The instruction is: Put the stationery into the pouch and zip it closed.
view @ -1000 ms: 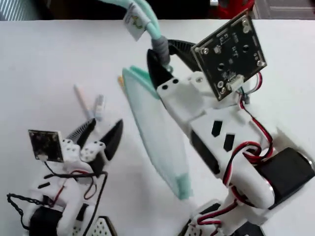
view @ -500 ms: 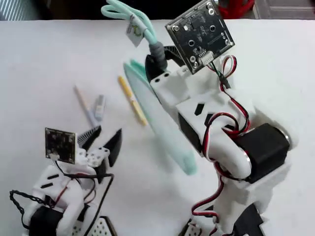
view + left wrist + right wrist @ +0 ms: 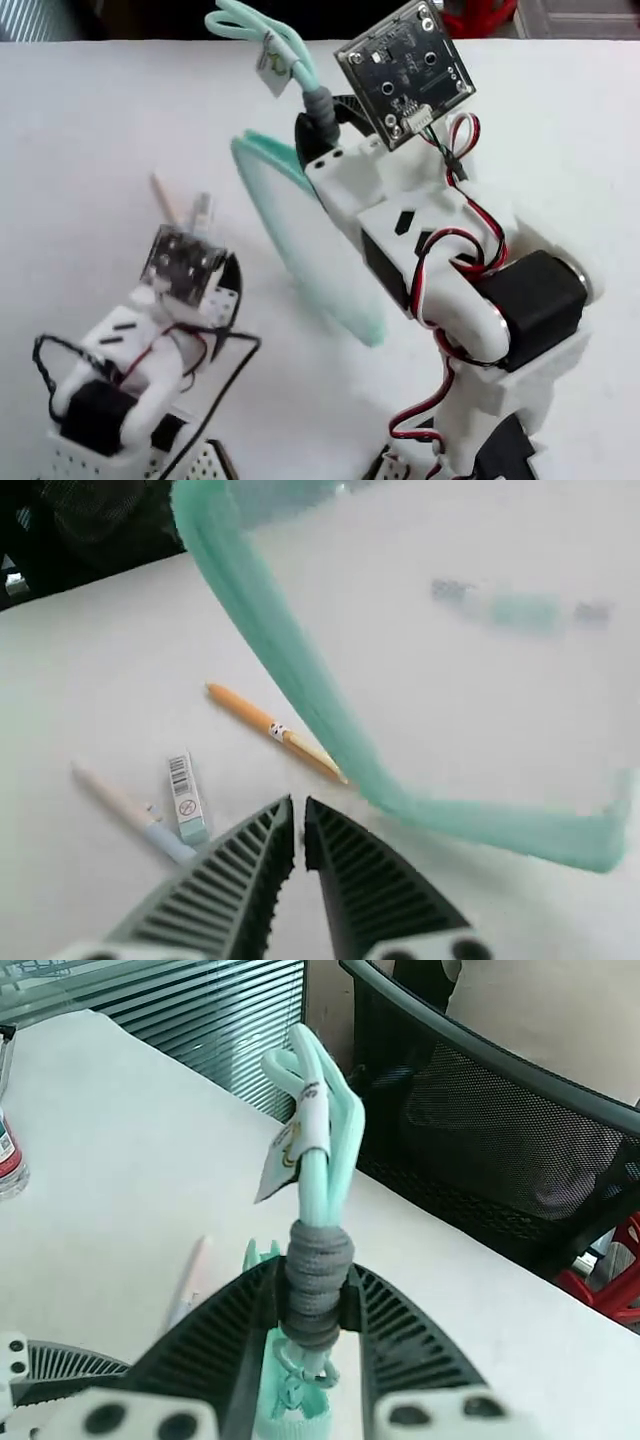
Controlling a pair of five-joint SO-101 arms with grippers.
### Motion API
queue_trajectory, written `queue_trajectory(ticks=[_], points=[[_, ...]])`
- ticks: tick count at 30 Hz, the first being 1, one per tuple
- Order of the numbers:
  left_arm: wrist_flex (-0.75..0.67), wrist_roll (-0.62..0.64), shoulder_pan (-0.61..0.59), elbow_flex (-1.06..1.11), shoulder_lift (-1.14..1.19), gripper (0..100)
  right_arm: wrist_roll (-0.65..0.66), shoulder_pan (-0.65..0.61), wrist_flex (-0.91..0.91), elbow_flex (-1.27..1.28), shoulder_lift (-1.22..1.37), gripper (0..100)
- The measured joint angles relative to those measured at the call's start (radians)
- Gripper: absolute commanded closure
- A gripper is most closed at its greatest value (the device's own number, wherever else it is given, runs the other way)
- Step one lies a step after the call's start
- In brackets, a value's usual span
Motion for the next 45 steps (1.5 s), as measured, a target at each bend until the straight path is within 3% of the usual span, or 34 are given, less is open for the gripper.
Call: queue_trajectory(ticks=[8,15,22,31,36,40,45], points=[[-0.074,0.000,0.012,-0.094,0.405,95,0.000,0.037,0.003,0.000,0.000,98.0],[-0.087,0.023,0.068,-0.118,0.468,95,0.000,0.055,0.003,0.000,0.000,98.0],[-0.224,0.017,0.066,-0.123,0.390,95,0.000,0.055,0.003,0.000,0.000,98.0],[-0.433,0.064,0.049,0.092,0.293,96,0.000,0.061,0.002,0.015,0.000,98.0],[-0.425,0.080,0.043,0.109,0.189,94,-0.031,0.061,-0.048,0.077,0.041,97.8],[-0.387,0.080,0.028,0.147,0.052,82,-0.126,0.061,-0.091,0.084,0.084,97.8],[-0.387,0.083,0.005,0.279,-0.117,81,-0.199,0.063,-0.150,0.084,0.087,97.8]])
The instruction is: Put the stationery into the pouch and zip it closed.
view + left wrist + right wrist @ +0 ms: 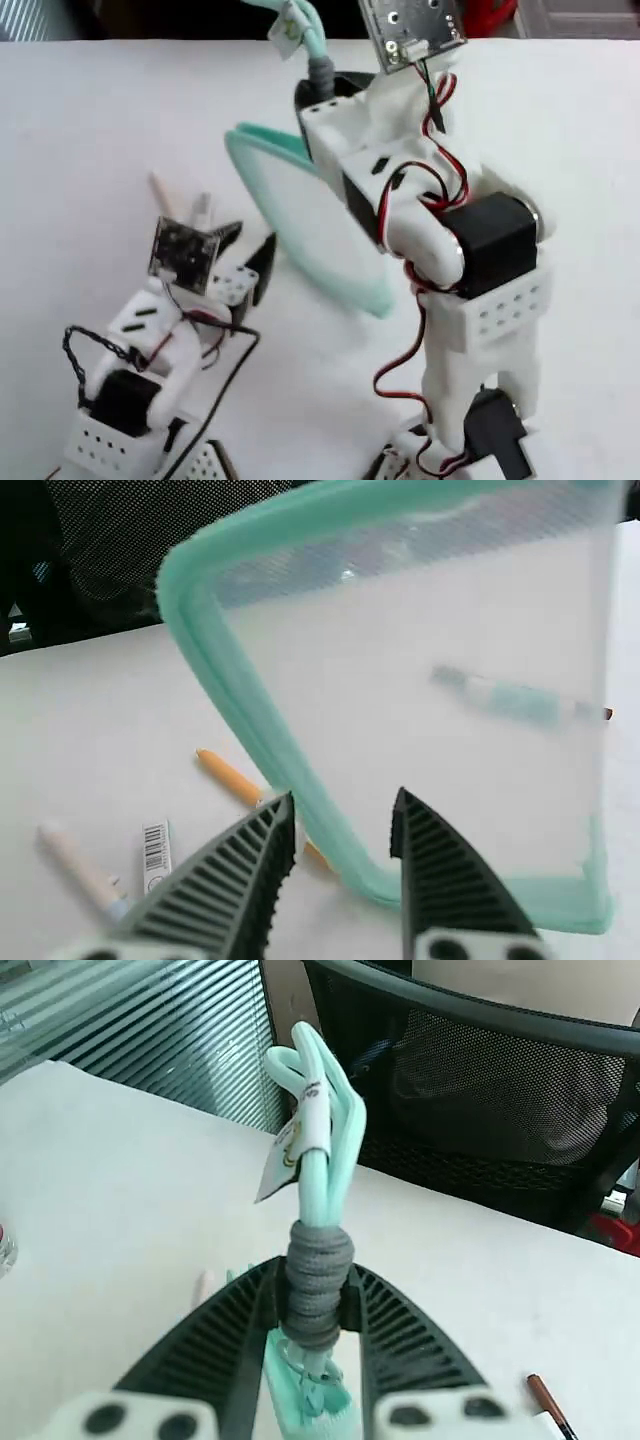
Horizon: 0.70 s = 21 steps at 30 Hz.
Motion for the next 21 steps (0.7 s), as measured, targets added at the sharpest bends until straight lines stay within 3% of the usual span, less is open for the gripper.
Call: queue_trajectory(ticks=[7,16,21], points=[[-0.020,0.000,0.083,0.038,-0.178,81,-0.014,-0.075,-0.011,0.009,0.012,97.8],[-0.117,0.002,0.097,0.075,-0.084,81,-0.014,-0.269,0.052,0.009,0.012,97.8],[-0.060,0.061,0.097,0.038,-0.069,81,-0.015,-0.288,0.009,0.009,0.043,97.8]])
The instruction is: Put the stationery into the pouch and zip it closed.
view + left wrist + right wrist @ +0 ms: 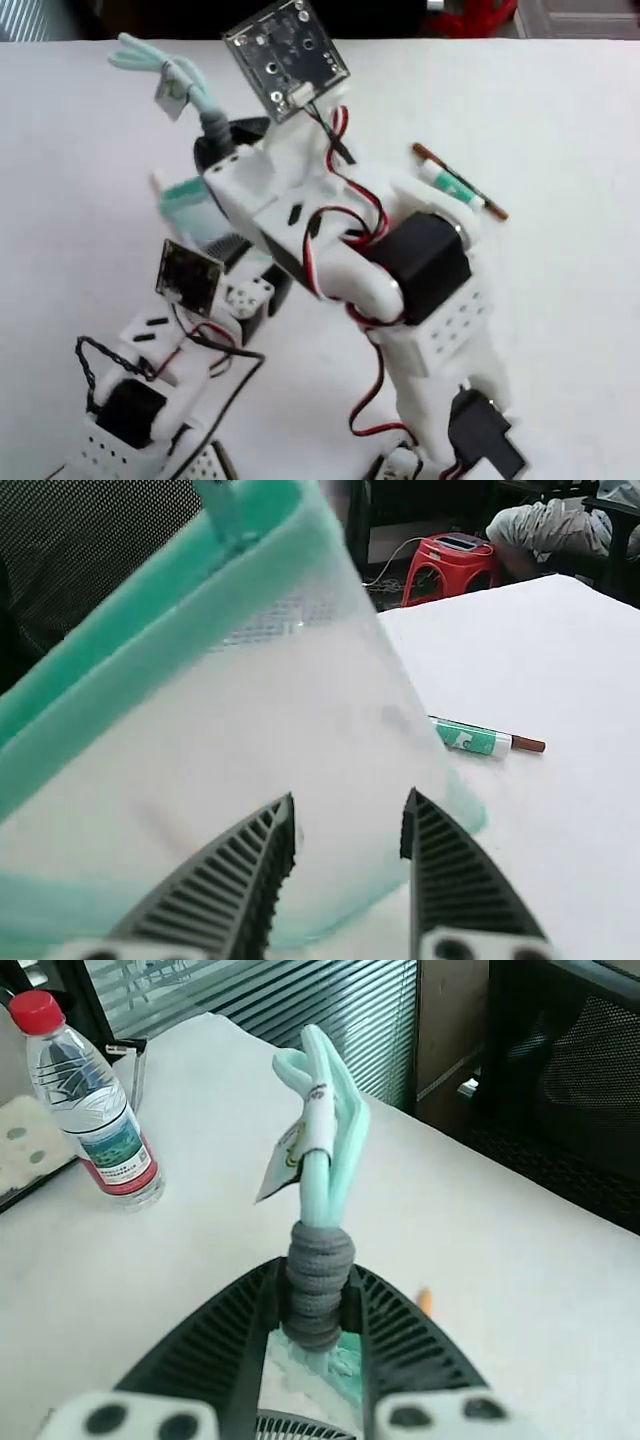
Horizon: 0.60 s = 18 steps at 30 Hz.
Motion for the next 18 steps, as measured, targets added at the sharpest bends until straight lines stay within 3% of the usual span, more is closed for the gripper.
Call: queue_trajectory(ticks=[6,14,18], points=[[0.163,0.287,0.000,-0.110,-0.014,75,0.000,-0.005,-0.008,0.000,0.052,97.8],[0.170,0.219,-0.130,-0.110,-0.003,75,0.000,0.181,-0.038,-0.173,0.054,97.8],[0.167,0.210,-0.178,-0.110,-0.003,75,0.000,0.207,0.020,-0.272,0.052,97.8]])
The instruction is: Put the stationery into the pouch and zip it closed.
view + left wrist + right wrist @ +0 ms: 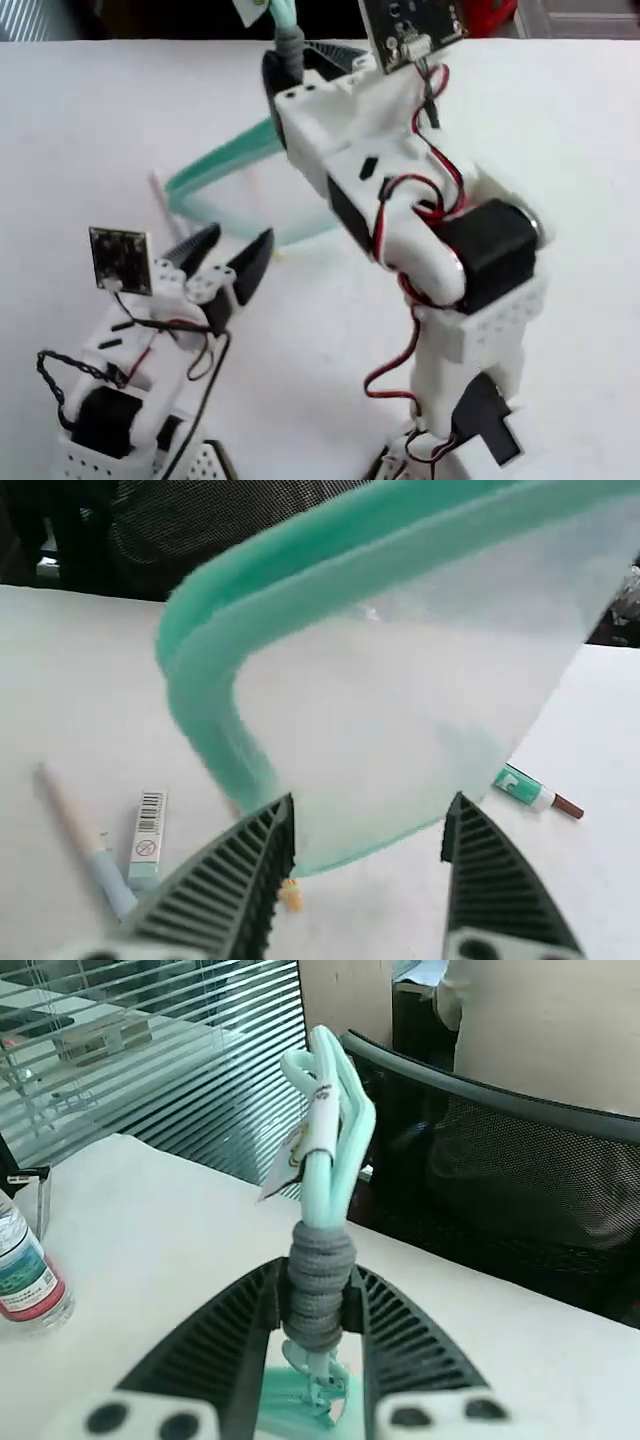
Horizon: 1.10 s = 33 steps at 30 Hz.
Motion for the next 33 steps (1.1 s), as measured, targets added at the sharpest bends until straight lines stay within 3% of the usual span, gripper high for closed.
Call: queue_trajectory(ticks=[6,12,16,26,33], points=[[-0.193,0.000,-0.060,0.126,0.006,75,0.017,-0.023,0.157,-0.066,0.000,97.8],[-0.356,0.000,-0.138,0.164,0.012,75,0.235,-0.098,0.196,-0.051,-0.026,97.8],[-0.384,0.000,-0.138,0.153,0.012,75,0.282,-0.167,0.196,0.034,-0.094,97.8],[-0.301,-0.032,-0.124,0.123,0.012,75,0.290,-0.198,0.135,0.124,-0.104,97.9],[-0.114,-0.097,-0.235,-0.041,0.011,75,0.290,-0.195,0.114,0.160,-0.048,98.0]])
